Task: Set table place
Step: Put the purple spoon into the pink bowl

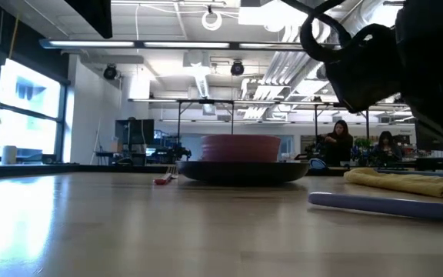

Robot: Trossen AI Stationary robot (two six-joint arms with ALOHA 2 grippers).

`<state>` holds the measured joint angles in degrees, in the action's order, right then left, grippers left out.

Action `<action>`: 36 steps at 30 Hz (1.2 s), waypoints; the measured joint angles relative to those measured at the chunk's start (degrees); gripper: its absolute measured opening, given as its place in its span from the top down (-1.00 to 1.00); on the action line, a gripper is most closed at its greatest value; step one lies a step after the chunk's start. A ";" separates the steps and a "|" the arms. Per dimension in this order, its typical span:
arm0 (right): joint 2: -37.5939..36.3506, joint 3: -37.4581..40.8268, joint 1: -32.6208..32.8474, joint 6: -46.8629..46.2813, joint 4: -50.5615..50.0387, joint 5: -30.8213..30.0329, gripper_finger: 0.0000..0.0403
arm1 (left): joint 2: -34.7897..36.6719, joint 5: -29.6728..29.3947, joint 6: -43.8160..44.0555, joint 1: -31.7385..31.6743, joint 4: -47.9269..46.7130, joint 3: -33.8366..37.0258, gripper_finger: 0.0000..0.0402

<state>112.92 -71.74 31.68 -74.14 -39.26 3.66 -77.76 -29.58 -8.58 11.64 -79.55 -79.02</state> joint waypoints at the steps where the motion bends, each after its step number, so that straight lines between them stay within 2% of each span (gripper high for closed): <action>1: 0.20 -1.54 0.00 0.59 -1.43 -0.44 0.99 | 0.00 0.00 0.00 0.00 0.00 0.00 1.00; 8: 0.26 -17.74 -1.31 7.40 -15.80 -10.31 1.00 | 0.00 2.10 -0.02 0.00 1.60 0.00 1.00; 14: 0.24 -35.54 -2.49 11.32 -38.24 -22.52 1.00 | 0.00 3.99 1.35 0.00 6.00 0.00 1.00; 18: 0.14 -46.82 -2.00 10.24 -51.52 -29.68 1.00 | 0.00 8.78 -1.28 0.00 13.60 0.01 1.00; 22: -1.16 -53.25 -2.31 16.77 -50.59 -36.79 1.00 | 0.00 12.85 -6.72 -0.07 25.65 0.01 1.00; 27: -1.74 -57.26 -2.80 22.46 -50.70 -40.73 1.00 | -0.02 21.52 -11.66 -3.33 38.38 0.02 0.92; 31: -1.80 -57.62 -3.74 25.77 -50.78 -40.91 1.00 | -0.02 25.25 -13.75 -6.05 41.89 0.02 0.74; 36: -1.80 -57.62 -5.31 28.06 -50.78 -40.42 1.00 | -0.02 25.69 -14.30 -9.83 41.74 0.02 0.44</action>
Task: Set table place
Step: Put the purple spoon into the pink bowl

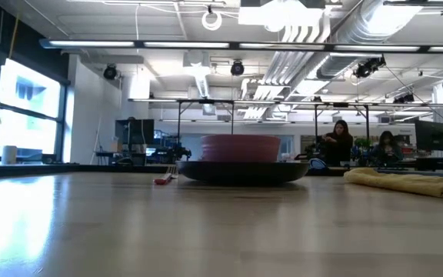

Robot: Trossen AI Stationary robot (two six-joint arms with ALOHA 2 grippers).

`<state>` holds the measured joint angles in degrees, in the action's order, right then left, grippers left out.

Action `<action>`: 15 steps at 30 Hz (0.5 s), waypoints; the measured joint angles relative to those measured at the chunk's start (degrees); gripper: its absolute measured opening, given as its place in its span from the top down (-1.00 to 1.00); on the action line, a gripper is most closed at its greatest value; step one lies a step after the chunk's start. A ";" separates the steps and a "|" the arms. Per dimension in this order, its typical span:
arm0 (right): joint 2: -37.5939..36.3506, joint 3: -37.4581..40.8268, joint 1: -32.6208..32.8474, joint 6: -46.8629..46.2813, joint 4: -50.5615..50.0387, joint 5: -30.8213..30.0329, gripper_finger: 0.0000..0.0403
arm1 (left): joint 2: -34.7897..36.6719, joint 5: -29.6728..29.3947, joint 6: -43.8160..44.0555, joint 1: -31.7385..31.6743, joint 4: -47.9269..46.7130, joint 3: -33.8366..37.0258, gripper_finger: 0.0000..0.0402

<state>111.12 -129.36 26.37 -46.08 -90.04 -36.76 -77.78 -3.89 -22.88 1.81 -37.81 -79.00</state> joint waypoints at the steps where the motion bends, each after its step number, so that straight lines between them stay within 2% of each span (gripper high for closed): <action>1: -0.01 0.00 -0.33 0.38 0.02 -0.01 1.00 | 0.00 -0.03 0.02 -0.70 0.00 0.00 0.38; 8: -0.01 0.74 -3.76 3.64 0.04 -0.50 1.00 | 0.00 0.06 -0.43 -5.11 0.82 -0.02 0.07; 15: 0.46 0.87 -7.80 8.16 0.46 0.37 1.00 | 0.00 0.83 -0.46 -7.73 1.64 -0.01 -0.06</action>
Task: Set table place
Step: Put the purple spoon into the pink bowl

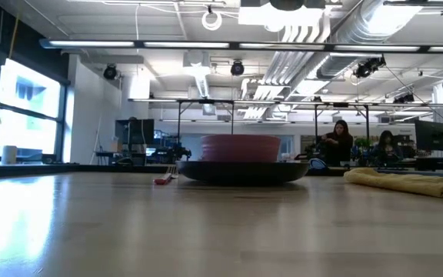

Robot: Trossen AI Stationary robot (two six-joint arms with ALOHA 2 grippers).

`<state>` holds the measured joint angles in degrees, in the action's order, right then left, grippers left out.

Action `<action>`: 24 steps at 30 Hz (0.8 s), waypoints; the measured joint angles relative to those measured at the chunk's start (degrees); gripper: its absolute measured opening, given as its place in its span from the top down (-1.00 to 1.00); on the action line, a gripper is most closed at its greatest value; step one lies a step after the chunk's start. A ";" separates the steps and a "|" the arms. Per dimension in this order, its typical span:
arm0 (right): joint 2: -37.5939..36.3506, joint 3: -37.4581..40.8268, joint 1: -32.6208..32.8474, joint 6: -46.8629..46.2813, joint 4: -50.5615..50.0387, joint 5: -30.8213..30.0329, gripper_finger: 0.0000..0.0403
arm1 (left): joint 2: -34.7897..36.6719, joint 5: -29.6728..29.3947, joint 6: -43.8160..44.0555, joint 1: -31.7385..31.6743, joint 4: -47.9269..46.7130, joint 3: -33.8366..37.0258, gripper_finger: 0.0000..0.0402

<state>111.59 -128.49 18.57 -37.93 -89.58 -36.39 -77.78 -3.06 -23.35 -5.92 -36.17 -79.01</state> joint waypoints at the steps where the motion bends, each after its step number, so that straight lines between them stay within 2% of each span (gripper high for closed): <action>1: 0.07 0.00 -0.52 0.52 0.08 -0.05 1.00 | 0.00 0.06 0.00 -0.26 0.51 0.00 -0.06; 9: 0.20 0.00 -3.15 2.44 0.31 1.89 1.00 | 0.00 0.07 -1.93 -0.95 3.18 0.01 -0.05; 19: 0.20 0.00 -3.24 3.93 2.03 1.91 1.00 | 0.00 -1.39 -3.32 -0.93 3.88 0.00 -0.05; 24: 0.20 0.00 -3.23 3.93 2.01 1.92 1.00 | -0.40 -1.43 -3.44 -0.90 3.28 -0.01 0.04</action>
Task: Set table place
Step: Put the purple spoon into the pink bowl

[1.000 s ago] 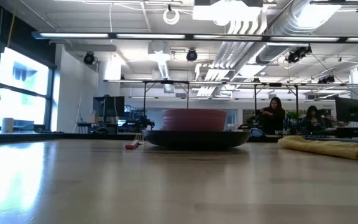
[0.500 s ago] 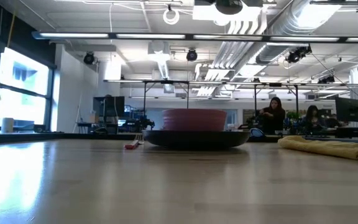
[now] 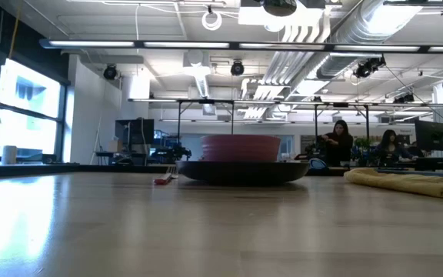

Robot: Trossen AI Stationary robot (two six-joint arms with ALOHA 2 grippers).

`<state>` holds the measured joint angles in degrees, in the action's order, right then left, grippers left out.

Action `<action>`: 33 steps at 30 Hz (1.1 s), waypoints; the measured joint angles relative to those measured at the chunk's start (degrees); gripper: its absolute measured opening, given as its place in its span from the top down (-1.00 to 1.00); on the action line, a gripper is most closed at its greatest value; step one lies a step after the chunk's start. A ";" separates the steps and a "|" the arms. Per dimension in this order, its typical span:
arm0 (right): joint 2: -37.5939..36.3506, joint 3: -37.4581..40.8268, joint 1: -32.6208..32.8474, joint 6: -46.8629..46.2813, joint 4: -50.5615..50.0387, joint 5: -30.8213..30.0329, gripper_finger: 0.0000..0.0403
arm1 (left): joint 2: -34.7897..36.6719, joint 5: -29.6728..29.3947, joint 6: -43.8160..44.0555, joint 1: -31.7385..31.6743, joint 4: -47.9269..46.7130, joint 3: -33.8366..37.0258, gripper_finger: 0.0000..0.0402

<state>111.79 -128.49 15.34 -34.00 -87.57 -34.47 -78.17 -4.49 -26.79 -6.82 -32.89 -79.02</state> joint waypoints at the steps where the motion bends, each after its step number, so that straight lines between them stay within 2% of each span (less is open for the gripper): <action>1: 0.00 0.00 -0.01 0.00 0.01 -0.01 1.00 | -0.15 -0.02 -0.03 0.06 -0.03 0.01 0.08; 17: 0.00 0.00 -0.01 0.00 -0.15 -0.03 1.00 | -0.15 2.66 -0.76 0.08 0.87 0.02 0.91; 26: 0.00 0.00 -0.01 -0.01 -0.17 0.36 1.00 | -0.15 2.21 -1.04 0.08 1.17 0.02 0.93; 33: 0.00 0.00 -0.49 0.42 0.42 6.15 0.91 | -0.15 1.86 -1.03 0.14 0.43 0.04 0.93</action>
<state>111.79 -128.49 14.86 -33.58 -87.15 -28.33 -78.32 -2.63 -27.82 -6.68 -32.46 -78.98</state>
